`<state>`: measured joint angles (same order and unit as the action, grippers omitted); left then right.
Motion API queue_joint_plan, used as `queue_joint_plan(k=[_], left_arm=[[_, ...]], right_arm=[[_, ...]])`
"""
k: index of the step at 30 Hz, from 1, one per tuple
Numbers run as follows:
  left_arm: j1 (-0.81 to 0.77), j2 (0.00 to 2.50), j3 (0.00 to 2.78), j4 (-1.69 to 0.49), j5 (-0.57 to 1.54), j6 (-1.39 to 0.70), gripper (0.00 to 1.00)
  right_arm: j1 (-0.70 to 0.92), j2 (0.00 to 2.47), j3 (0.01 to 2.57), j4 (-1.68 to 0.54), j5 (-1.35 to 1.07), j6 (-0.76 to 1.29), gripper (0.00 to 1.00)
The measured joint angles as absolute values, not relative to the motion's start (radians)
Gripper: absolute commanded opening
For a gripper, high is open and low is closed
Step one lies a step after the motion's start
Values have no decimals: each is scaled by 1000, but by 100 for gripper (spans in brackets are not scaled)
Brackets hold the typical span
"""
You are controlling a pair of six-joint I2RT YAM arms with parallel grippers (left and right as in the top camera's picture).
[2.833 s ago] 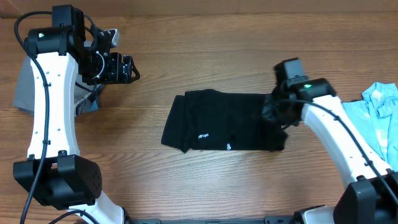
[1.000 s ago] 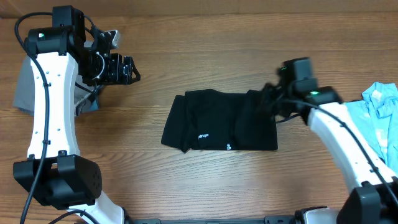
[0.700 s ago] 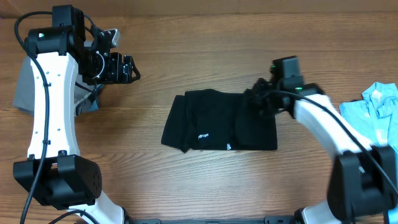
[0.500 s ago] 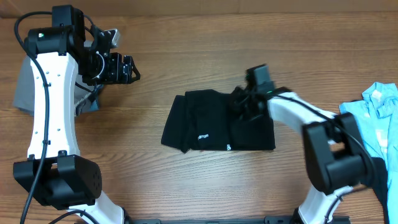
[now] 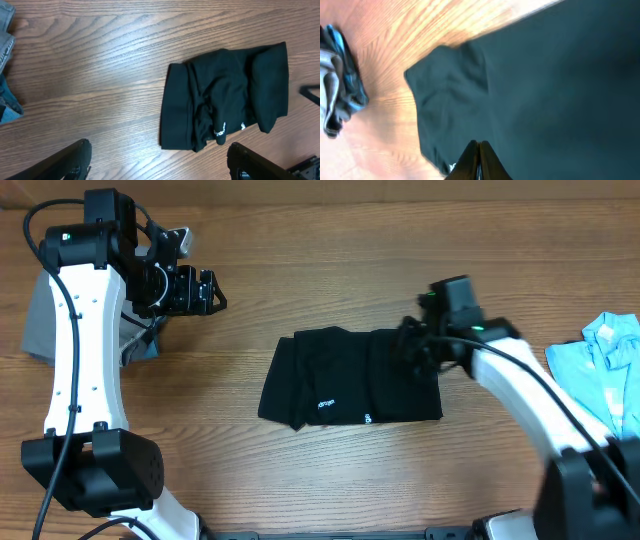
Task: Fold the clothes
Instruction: 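Grasp the left and right ends of the black bundle with both grippers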
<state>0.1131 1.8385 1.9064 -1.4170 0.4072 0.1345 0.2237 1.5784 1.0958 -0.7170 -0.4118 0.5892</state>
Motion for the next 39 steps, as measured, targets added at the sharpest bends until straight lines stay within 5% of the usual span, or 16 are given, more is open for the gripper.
queue_joint_plan(k=[7,20,25,39], left_arm=[[113,1839,1906,-1409,407,134,90],[113,1839,1906,-1411,407,134,90],[113,1839,1906,-1422,407,134,100],[113,1838,1648,-1257,503,135,100]], right_arm=[[258,1588,1034,-776,-415,580,4],[302,1691,785,-439,-536,837,4],[285,1672,785,-492,-552,806,4],[210,1352,807,-486,-493,661,4]])
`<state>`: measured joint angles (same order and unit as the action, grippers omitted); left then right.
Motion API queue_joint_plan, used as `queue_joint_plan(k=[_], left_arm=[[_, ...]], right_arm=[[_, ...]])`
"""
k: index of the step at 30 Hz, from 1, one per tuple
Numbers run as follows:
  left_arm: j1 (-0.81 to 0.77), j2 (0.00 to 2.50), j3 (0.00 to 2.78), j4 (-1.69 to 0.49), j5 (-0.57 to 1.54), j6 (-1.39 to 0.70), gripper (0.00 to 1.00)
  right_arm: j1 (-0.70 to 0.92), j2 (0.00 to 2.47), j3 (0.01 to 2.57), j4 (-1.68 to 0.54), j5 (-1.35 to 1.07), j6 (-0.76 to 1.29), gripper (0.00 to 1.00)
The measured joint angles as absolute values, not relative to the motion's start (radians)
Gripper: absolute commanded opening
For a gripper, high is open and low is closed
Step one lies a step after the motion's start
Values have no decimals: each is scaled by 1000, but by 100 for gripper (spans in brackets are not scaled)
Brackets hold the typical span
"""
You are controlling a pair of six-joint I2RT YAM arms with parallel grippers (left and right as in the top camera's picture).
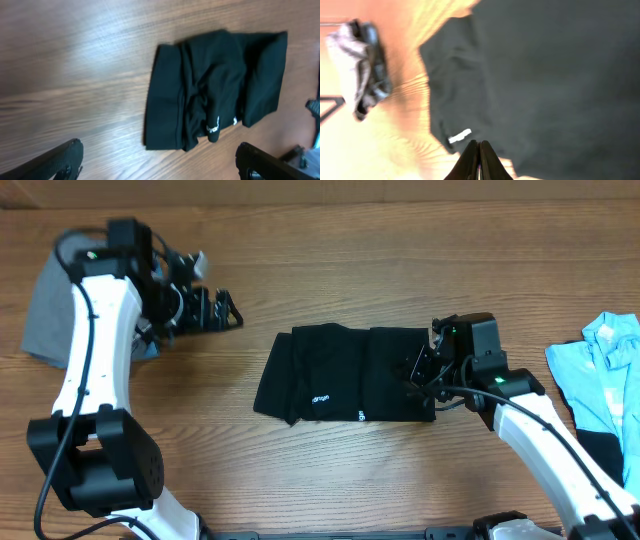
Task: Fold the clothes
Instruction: 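Grasp the left and right ends of the black bundle with both grippers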
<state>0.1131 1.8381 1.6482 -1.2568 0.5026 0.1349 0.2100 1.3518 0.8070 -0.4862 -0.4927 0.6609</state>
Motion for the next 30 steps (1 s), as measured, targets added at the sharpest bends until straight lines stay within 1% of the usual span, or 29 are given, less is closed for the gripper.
queue_joint_plan(k=[4,10,13,15,18,22,25,30], left_arm=[[106,1839,1428,-1105,574,134,98],[74,1839,1243,-960,628,134,96],[37,1839,1162,-857,636,134,95],[3,1839,1116,-798,622,122,97],[-43,1839,1063,-714,574,75,96],[-67,1845,1052,-643,599,7,95],[-72,1872,1056,-617,672,-50,94],[-94,1963,1083,-571,872,-116,91]], right_arm=[[210,1468,808,-479,-445,708,4],[210,1640,808,-452,-426,794,4],[210,1660,808,-442,-427,815,4],[210,1660,808,-440,-427,820,4],[210,1660,808,-440,-426,827,4],[210,1660,808,-440,-426,833,4],[210,1660,808,-440,-426,834,4],[210,1660,808,-440,-426,834,4]])
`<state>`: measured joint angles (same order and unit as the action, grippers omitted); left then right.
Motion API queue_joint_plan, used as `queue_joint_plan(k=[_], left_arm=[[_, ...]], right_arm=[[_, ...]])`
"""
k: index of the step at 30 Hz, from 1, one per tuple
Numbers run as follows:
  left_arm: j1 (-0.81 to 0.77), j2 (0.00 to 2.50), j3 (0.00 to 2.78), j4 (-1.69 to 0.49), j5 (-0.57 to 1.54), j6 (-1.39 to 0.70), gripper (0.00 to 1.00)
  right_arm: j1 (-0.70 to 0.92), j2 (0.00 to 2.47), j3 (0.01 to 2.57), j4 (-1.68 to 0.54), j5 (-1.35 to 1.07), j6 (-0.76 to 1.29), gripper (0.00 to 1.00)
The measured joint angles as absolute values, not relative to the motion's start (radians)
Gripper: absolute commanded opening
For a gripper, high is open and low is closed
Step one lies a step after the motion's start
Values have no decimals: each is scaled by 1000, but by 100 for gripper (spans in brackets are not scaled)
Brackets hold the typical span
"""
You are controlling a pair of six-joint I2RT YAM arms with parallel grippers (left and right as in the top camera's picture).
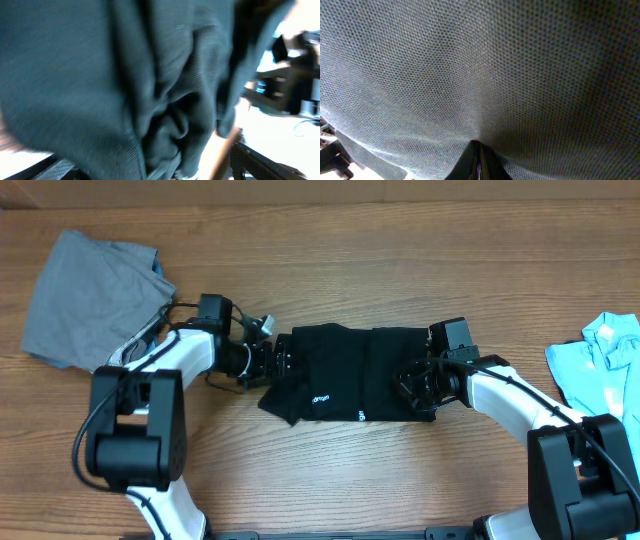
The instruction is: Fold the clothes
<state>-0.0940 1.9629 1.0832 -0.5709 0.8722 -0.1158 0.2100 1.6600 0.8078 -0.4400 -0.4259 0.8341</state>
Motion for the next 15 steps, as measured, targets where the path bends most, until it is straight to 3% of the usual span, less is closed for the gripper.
queue_joint_plan(k=[4,7,9,10,15], left_arm=[[-149,2015,1085,-526,995,-145,80],[-165,2030,1085,-516,1000,-158,59],[-169,2043,1084,-482,992,-180,33],[-171,2051,1081,-467,986,-194,26],[-165,2072,1077,-463,958,-236,6]], right_arm=[[210,1660,808,-440,-426,834,4],[210,1660,808,-442,-426,834,4],[210,1660,808,-443,-426,834,4],[210,1660,808,-445,-426,835,4],[209,1660,810,-489,-427,829,4]])
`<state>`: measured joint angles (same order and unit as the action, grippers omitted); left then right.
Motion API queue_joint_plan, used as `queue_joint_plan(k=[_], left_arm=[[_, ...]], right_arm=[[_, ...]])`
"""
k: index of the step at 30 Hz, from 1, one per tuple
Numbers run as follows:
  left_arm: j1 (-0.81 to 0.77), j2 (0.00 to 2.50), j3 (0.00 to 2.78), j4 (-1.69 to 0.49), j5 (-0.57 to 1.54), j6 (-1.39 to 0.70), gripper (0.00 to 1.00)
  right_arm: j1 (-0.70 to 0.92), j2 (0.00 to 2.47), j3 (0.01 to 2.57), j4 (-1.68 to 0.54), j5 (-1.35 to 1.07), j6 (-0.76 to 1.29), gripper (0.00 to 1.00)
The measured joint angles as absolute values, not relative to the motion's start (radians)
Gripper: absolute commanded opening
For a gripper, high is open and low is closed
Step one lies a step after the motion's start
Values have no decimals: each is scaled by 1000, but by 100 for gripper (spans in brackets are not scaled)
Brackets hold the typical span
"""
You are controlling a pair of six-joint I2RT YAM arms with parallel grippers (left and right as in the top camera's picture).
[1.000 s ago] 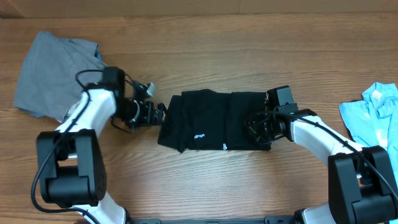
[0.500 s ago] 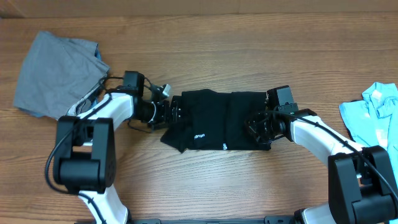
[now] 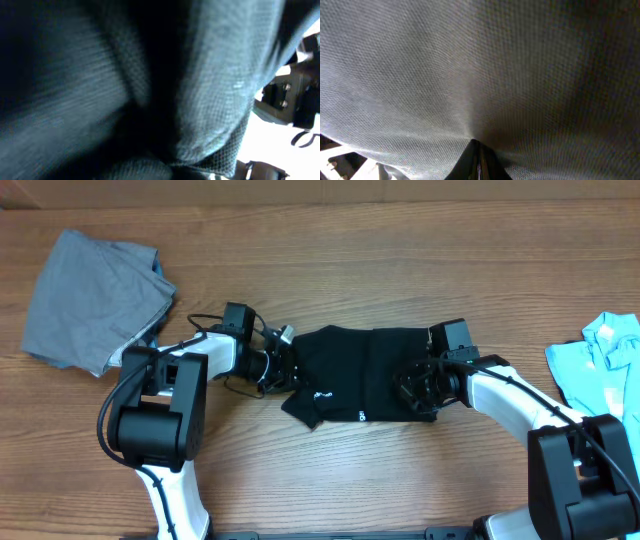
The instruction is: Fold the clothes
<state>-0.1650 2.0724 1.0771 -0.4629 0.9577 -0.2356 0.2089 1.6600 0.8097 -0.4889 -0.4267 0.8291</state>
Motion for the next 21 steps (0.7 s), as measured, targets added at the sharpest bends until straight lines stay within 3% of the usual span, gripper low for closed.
queue_joint_plan(k=[6,15,21], left_arm=[[-88,2073,1104,-624,945,-224,4],[136,2054,1441,-1128,719,-55,4],[78,1942,1643,-1209,601,-10,7]], right_arm=[[185,1631,814,-591,-419,783,4],[138,1450,817,-719,-351,723,4],[138,1433,819,-719,-348,710,4]])
